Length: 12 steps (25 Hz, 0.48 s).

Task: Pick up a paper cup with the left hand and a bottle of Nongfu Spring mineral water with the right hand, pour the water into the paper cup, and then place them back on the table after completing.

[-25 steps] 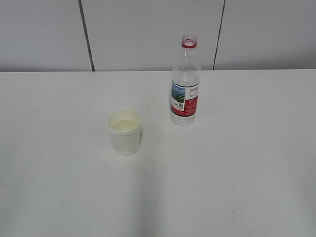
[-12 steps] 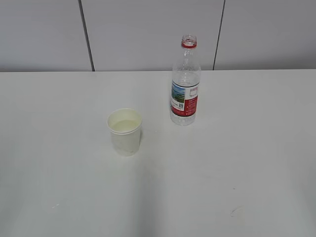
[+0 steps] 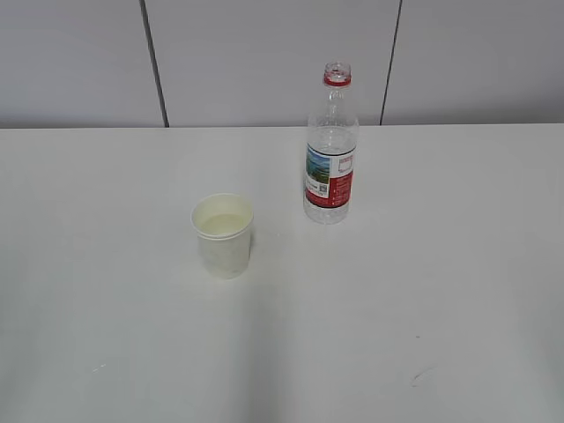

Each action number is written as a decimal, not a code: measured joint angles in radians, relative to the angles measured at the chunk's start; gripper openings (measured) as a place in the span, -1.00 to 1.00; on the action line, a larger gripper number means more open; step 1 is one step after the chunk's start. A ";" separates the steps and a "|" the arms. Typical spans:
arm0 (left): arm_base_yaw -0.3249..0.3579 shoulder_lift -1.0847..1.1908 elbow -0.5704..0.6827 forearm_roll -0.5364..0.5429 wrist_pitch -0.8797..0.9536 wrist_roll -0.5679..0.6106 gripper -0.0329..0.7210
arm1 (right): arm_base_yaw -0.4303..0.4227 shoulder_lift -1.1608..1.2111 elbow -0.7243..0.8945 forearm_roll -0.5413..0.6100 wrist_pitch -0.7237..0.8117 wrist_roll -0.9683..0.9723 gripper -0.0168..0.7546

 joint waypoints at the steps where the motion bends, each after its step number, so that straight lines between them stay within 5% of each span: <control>1: 0.000 0.000 0.000 0.000 0.000 0.000 0.22 | 0.000 0.000 0.000 0.000 0.000 0.000 0.56; 12: 0.000 0.000 0.000 0.000 0.000 0.000 0.22 | 0.000 0.000 0.000 0.000 0.000 0.000 0.56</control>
